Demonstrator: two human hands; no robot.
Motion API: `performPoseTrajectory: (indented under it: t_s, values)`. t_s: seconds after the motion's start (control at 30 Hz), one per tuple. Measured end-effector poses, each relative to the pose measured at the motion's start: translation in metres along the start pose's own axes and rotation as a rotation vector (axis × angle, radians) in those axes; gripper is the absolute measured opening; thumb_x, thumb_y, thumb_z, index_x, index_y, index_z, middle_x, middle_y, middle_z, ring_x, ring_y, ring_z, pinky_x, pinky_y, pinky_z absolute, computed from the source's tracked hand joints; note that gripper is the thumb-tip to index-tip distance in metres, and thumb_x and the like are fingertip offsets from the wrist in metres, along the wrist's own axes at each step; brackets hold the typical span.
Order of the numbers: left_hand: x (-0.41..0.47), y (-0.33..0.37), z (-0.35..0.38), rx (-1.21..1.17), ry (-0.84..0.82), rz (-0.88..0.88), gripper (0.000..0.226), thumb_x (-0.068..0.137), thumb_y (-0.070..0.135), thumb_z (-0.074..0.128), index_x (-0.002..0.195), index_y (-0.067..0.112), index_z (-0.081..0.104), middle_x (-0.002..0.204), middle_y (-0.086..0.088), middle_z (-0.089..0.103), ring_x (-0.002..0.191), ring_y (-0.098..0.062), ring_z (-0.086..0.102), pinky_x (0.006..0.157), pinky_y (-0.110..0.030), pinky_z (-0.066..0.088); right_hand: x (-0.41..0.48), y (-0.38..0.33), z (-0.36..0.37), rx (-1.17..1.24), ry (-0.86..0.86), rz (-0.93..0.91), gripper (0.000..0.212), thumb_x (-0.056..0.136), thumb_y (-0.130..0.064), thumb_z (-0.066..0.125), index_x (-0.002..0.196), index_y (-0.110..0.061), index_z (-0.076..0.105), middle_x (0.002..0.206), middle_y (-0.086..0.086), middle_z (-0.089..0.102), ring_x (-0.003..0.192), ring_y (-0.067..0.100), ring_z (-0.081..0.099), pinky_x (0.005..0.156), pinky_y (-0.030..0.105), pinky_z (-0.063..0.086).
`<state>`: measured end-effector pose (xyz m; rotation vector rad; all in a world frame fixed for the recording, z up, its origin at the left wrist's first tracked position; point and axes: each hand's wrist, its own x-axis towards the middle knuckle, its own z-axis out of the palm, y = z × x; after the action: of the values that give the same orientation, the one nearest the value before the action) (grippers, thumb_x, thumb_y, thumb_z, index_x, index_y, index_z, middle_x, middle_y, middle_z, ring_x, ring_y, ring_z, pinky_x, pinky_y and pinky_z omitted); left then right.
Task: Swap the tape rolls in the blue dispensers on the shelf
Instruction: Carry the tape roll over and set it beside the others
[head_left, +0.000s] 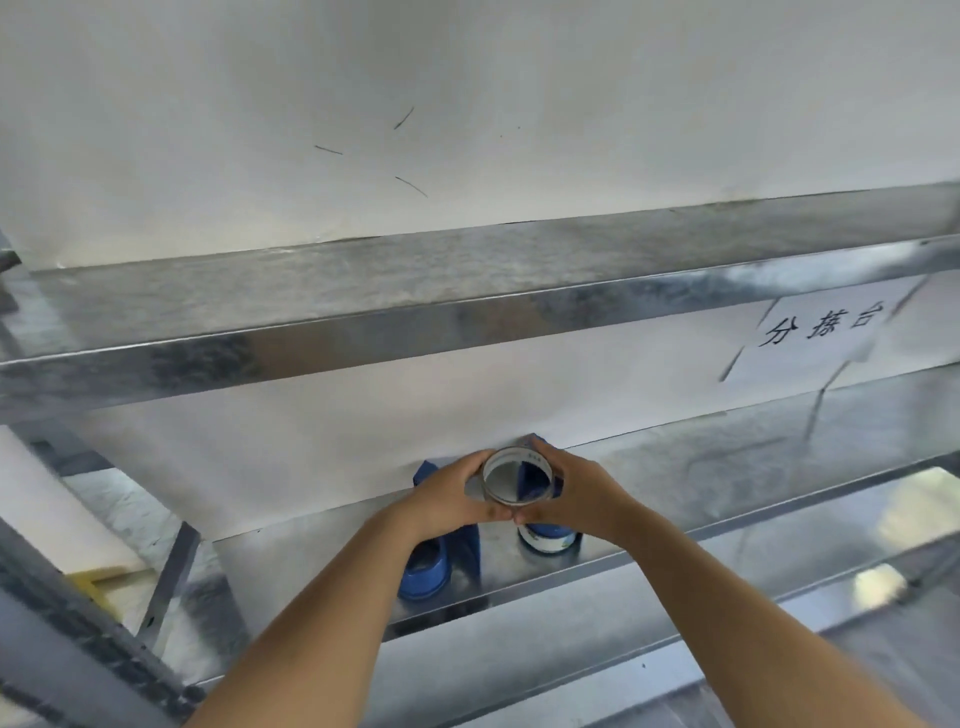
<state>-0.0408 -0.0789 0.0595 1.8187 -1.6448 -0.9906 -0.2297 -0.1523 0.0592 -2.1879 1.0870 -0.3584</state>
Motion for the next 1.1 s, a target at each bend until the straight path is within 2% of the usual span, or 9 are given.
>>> performPoseTrajectory:
  t_s: [0.07,0.1,0.23,0.4,0.57,0.77,0.87,0.97,1.1]
  values:
    - [0.005,0.012,0.006,0.032,-0.038,0.001,0.062,0.074,0.037,0.078,0.121,0.04,0.037,0.12,0.031,0.042,0.117,0.005,0.04,0.084,-0.004,0.033,-0.012,0.005,-0.008,0.024,0.047,0.021,0.083,0.065,-0.051,0.082,0.136,-0.034,0.043,0.121,-0.01,0.064,0.11,0.015,0.06,0.095,0.032,0.05]
    - [0.007,0.02,0.01,0.039,-0.052,0.006,0.066,0.075,0.04,0.077,0.123,0.041,0.031,0.121,0.031,0.038,0.117,0.006,0.036,0.088,-0.007,0.032,-0.018,0.01,-0.013,0.037,0.075,0.047,0.088,0.067,-0.049,0.082,0.141,-0.03,0.04,0.127,-0.007,0.061,0.116,0.017,0.057,0.098,0.032,0.048]
    - [0.025,0.038,0.026,0.138,-0.073,0.049,0.102,0.075,0.062,0.065,0.152,0.024,0.008,0.157,0.01,0.016,0.142,-0.01,0.02,0.111,-0.024,0.022,-0.046,0.034,-0.032,0.045,0.215,0.173,0.104,0.062,-0.05,0.084,0.148,-0.023,0.032,0.139,-0.002,0.054,0.128,0.017,0.049,0.105,0.032,0.041]
    - [0.045,0.073,0.054,0.363,-0.082,0.055,0.097,0.079,0.072,0.048,0.152,0.026,0.003,0.159,-0.005,0.009,0.146,-0.022,0.006,0.118,-0.042,0.016,-0.089,0.07,-0.066,0.081,0.316,0.299,0.114,0.048,-0.065,0.081,0.146,-0.025,0.036,0.136,-0.003,0.056,0.128,0.016,0.049,0.107,0.036,0.041]
    - [0.056,0.127,0.096,0.461,-0.155,0.13,0.085,0.091,0.063,0.037,0.152,0.02,-0.003,0.16,-0.002,-0.001,0.147,-0.018,-0.007,0.117,-0.036,-0.005,-0.135,0.102,-0.105,0.036,0.416,0.391,0.101,0.063,-0.05,0.084,0.147,-0.025,0.033,0.136,-0.001,0.054,0.128,0.019,0.048,0.1,0.029,0.04]
    - [0.068,0.196,0.164,0.55,-0.202,0.163,0.079,0.095,0.06,0.028,0.152,0.013,-0.002,0.16,-0.004,-0.002,0.147,-0.023,-0.005,0.117,-0.037,0.0,-0.196,0.158,-0.155,0.083,0.477,0.5,0.095,0.066,-0.047,0.083,0.145,-0.029,0.035,0.133,-0.005,0.053,0.126,0.014,0.048,0.09,0.021,0.037]
    - [0.079,0.222,0.2,0.567,-0.243,0.142,0.081,0.094,0.061,0.026,0.152,0.012,-0.003,0.16,-0.006,-0.003,0.147,-0.025,-0.005,0.117,-0.039,0.002,-0.225,0.184,-0.185,0.101,0.519,0.527,0.084,0.066,-0.042,0.084,0.138,-0.028,0.044,0.126,-0.001,0.061,0.119,0.017,0.054,0.094,0.028,0.045]
    - [0.096,0.243,0.239,0.585,-0.269,0.123,0.081,0.093,0.063,0.024,0.152,0.014,-0.004,0.16,-0.004,-0.004,0.147,-0.029,-0.007,0.117,-0.04,0.0,-0.254,0.219,-0.213,0.114,0.529,0.559,0.1,0.061,-0.047,0.085,0.146,-0.027,0.036,0.135,-0.004,0.055,0.126,0.015,0.049,0.101,0.029,0.042]
    - [0.107,0.272,0.285,0.604,-0.278,0.146,0.077,0.096,0.059,0.022,0.152,0.013,-0.003,0.16,-0.003,-0.005,0.147,-0.025,-0.006,0.117,-0.039,-0.001,-0.285,0.259,-0.244,0.096,0.559,0.581,0.103,0.059,-0.054,0.084,0.146,-0.028,0.035,0.135,-0.005,0.054,0.121,0.013,0.052,0.098,0.027,0.043]
